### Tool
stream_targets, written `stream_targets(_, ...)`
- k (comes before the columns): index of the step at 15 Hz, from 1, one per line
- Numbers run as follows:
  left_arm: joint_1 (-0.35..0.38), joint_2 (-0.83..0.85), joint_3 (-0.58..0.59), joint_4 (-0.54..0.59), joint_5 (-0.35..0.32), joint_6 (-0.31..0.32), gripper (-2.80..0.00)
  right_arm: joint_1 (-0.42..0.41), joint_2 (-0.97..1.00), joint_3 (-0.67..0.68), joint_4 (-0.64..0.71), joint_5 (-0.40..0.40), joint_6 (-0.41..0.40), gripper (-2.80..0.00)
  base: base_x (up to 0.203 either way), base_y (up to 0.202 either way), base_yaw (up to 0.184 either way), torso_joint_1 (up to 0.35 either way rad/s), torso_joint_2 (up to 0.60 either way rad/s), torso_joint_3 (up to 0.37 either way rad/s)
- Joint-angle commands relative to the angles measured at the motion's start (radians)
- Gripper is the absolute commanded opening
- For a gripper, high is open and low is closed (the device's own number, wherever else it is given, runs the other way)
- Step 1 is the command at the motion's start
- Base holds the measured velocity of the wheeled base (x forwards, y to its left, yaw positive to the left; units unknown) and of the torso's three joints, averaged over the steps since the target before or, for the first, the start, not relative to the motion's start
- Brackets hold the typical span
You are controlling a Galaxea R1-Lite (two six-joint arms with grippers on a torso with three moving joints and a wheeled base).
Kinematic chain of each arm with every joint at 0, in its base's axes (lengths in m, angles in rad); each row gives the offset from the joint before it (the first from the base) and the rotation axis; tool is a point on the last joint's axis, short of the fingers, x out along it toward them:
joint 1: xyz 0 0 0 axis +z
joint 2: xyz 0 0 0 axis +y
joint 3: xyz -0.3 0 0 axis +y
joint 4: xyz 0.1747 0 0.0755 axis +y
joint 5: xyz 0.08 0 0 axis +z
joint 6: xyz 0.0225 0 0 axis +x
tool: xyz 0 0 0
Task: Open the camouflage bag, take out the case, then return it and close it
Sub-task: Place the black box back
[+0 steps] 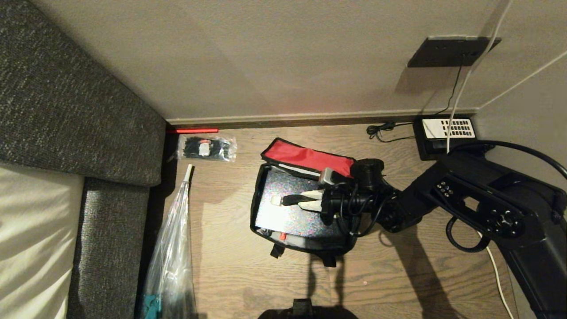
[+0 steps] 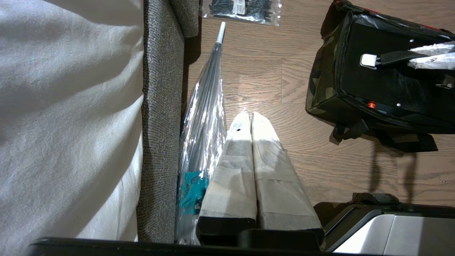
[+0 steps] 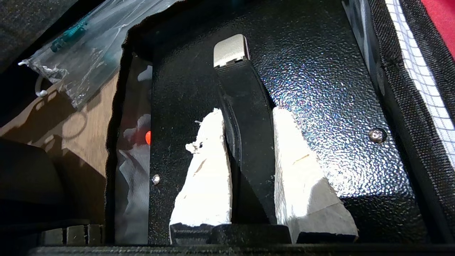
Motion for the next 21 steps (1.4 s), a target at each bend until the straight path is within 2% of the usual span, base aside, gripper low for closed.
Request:
stream_targets(1,0.001,-0.002,0.003,0.0,0.0,-0.001,-2.8,-0.004,0.009,0.003,-0.003,0.002,-0.01,-2.8,0.0,0.0,0.0,0.0,0.0,0.0)
stream_targets(4,0.001,-0.001,0.003,0.0,0.0,0.0,-2.8,-0.004,0.009,0.01,-0.004,-0.006,-0.011,-2.8,0.0,0.0,0.0,0.0,0.0,0.0)
stream_targets(7,0.0,0.0,0.003,0.0,0.0,-0.001,-2.8,-0.004,0.011,0.035,-0.014,-0.048,-0.016,-2.8,0.0,0.0,0.0,0.0,0.0,0.0)
stream_targets(8,0.0,-0.002,0.003,0.0,0.0,0.0,-2.8,-0.004,0.015,0.033,-0.018,-0.07,-0.021,0.0,0.0,0.0,0.0,0.0,0.0,0.0)
stream_targets(12,0.0,0.0,0.003,0.0,0.0,-0.001,-2.8,-0.004,0.009,0.058,-0.022,-0.073,-0.009,0.0,0.0,0.0,0.0,0.0,0.0,0.0)
stream_targets(16,0.0,-0.002,0.003,0.0,0.0,-0.001,-2.8,-0.003,-0.14,0.222,0.005,-0.066,-0.009,0.0,0.0,0.0,0.0,0.0,0.0,0.0)
stream_targets(21,0.001,-0.002,0.003,0.0,0.0,0.0,-2.8,-0.011,-0.569,0.48,0.156,-0.049,0.015,0.0,0.0,0.0,0.0,0.0,0.0,0.0)
